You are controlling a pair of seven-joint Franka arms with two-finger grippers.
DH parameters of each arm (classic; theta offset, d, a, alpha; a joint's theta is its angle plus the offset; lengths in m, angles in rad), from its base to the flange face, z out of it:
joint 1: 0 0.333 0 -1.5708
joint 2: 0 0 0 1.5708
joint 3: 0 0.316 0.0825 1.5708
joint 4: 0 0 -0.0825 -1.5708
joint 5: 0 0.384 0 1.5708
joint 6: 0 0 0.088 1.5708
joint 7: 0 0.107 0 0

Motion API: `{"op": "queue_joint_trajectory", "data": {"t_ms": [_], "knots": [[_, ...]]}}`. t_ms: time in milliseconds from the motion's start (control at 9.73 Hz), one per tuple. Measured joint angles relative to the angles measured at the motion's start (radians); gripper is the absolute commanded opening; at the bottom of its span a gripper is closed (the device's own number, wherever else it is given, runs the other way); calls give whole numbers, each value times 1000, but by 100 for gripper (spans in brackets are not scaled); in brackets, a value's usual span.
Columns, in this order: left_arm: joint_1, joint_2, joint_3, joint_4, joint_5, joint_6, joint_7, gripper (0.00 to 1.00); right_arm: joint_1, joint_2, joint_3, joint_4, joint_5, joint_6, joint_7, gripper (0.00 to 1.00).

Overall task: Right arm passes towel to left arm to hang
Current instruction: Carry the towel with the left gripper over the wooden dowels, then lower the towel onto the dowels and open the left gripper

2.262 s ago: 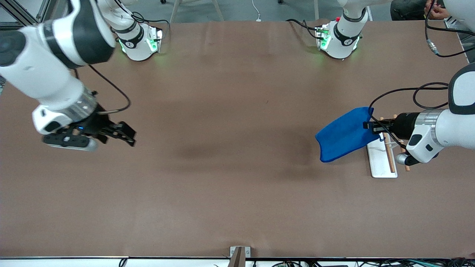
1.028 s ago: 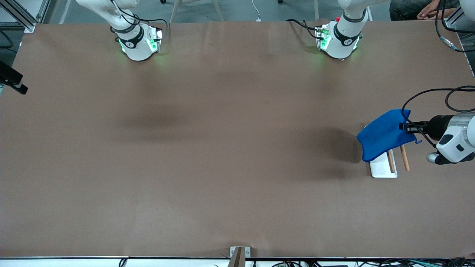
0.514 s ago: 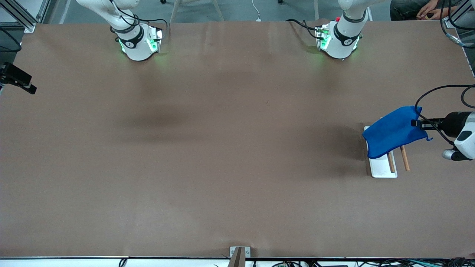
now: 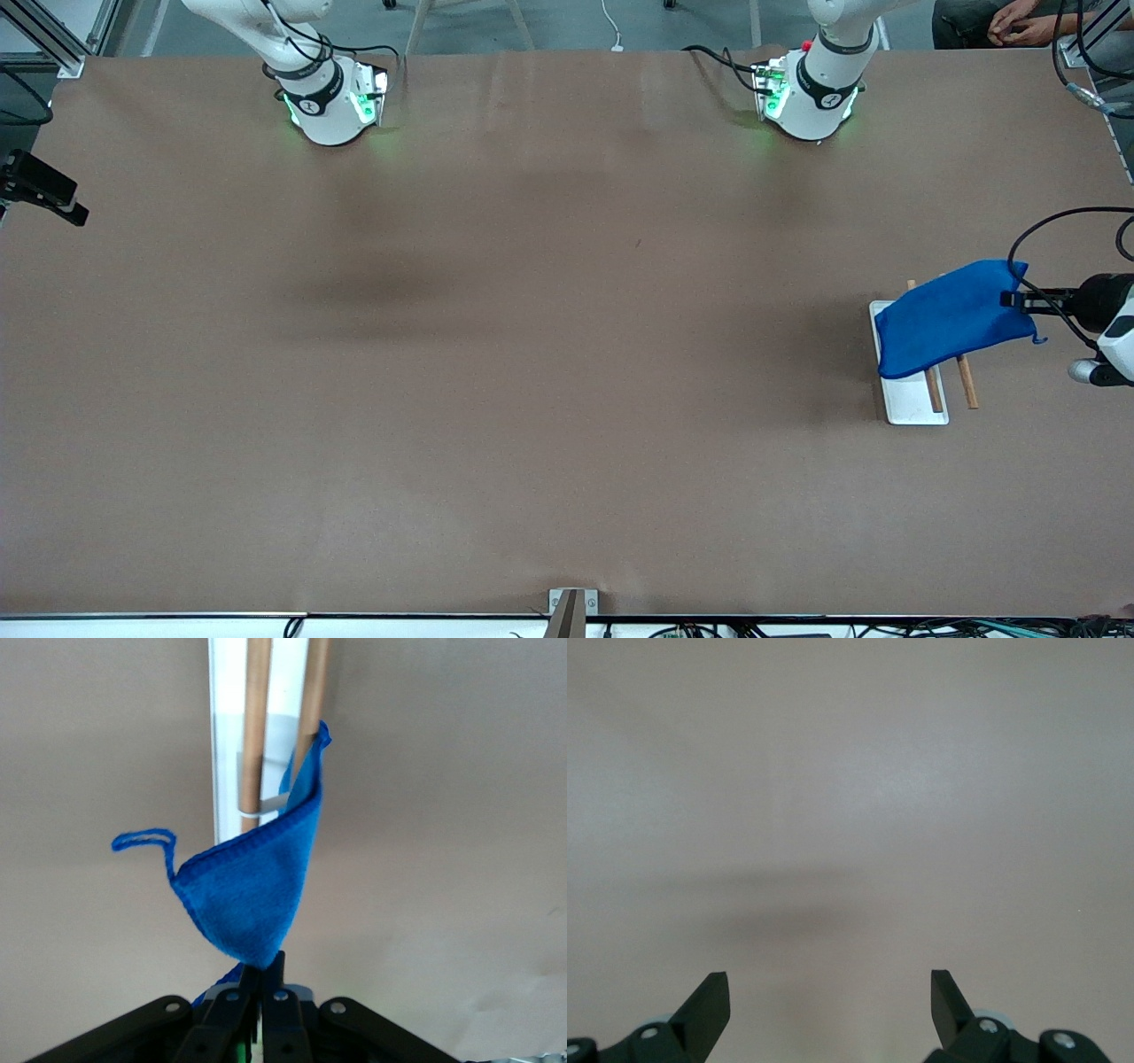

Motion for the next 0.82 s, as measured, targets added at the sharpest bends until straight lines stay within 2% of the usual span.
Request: {"op": "queue_joint_trajectory", "data": {"t_ms": [514, 822], "knots": [[84, 44, 1, -1, 67, 94, 187, 0, -3, 1, 0, 1, 0, 3, 1, 100], [106, 73, 3, -1, 80, 130, 214, 1, -5, 1, 0, 1, 0, 3, 1, 100]]}}
